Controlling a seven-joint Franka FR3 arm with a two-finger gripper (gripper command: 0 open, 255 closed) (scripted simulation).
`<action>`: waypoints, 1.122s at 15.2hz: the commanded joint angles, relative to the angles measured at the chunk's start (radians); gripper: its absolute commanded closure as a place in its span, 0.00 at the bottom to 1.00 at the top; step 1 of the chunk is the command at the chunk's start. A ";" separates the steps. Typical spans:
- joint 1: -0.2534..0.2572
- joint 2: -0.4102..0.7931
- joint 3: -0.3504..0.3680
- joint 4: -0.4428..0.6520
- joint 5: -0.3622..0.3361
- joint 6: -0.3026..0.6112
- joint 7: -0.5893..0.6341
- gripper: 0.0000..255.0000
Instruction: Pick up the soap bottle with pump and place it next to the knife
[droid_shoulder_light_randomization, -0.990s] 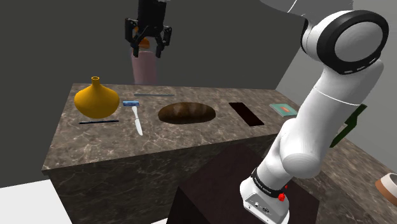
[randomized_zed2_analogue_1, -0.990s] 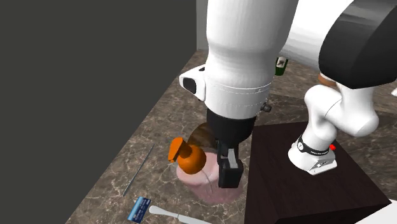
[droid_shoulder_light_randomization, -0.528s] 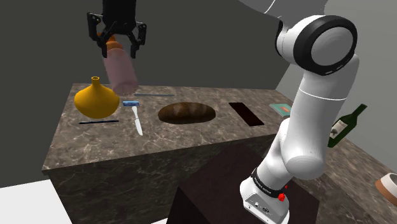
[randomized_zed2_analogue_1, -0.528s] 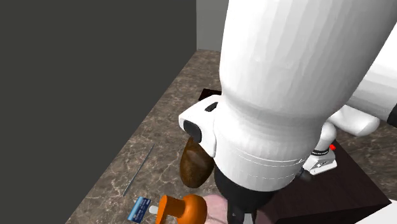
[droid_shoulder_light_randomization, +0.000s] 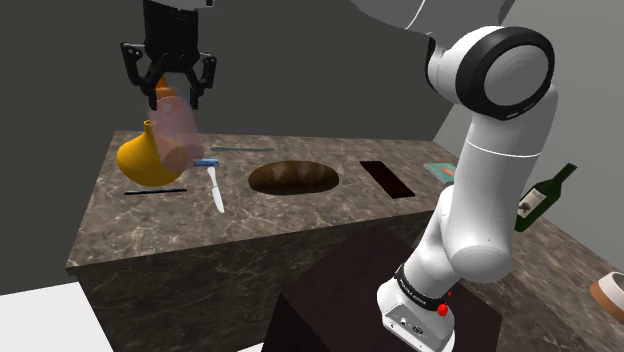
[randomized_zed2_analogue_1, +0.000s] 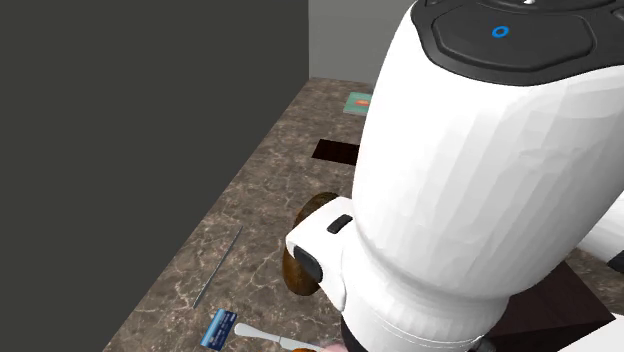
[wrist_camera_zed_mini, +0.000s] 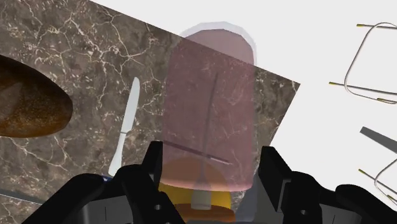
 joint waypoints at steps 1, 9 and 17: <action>-0.002 -0.007 0.000 -0.040 0.002 0.034 0.000 1.00; -0.007 -0.020 -0.002 -0.166 0.004 0.147 -0.001 1.00; -0.010 -0.016 -0.004 -0.268 0.002 0.253 0.000 1.00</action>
